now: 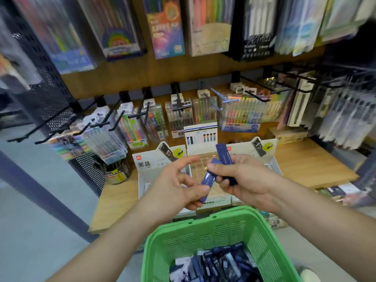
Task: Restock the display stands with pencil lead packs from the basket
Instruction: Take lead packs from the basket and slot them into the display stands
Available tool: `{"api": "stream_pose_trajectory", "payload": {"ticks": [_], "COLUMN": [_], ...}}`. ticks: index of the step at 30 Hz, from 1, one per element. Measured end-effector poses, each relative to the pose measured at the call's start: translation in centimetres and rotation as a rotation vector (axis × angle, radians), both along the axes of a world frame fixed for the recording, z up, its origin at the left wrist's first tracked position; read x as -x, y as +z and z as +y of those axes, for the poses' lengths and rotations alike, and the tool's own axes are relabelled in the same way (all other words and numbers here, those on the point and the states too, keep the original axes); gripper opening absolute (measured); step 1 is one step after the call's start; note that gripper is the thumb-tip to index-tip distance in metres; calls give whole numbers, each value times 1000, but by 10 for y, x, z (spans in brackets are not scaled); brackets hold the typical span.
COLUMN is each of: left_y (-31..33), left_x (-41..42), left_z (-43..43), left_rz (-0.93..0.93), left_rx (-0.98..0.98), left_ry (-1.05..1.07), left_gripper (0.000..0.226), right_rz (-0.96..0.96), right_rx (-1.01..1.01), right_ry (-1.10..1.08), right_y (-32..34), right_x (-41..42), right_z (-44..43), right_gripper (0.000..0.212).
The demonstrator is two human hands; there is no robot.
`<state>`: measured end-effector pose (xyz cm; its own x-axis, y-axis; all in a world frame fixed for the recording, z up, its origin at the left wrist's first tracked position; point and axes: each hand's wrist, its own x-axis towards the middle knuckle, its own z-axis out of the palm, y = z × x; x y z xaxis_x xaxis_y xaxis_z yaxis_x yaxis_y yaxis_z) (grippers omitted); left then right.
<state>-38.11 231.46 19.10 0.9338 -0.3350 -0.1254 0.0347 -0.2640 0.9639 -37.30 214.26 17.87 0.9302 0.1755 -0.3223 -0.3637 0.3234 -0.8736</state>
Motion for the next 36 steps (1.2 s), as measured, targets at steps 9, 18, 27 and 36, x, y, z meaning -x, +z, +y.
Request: {"api": "stream_pose_trajectory", "payload": {"ticks": [9, 18, 27, 36], "left_y": [-11, -14, -29, -44], "left_x": [13, -15, -12, 0], "left_z": [-10, 1, -14, -25], "left_rz": [-52, -158, 149, 204], "left_rx": [-129, 34, 512, 250], "left_ry": [-53, 28, 345, 224], "left_gripper": [61, 17, 10, 18], "right_rz": [-71, -65, 39, -165], "right_rx": [269, 291, -193, 245], "right_ry": [163, 575, 25, -40], "right_y": [-17, -17, -14, -24], "right_x": [20, 20, 3, 3], "right_z": [5, -9, -21, -13], "right_gripper": [6, 9, 19, 31]}}
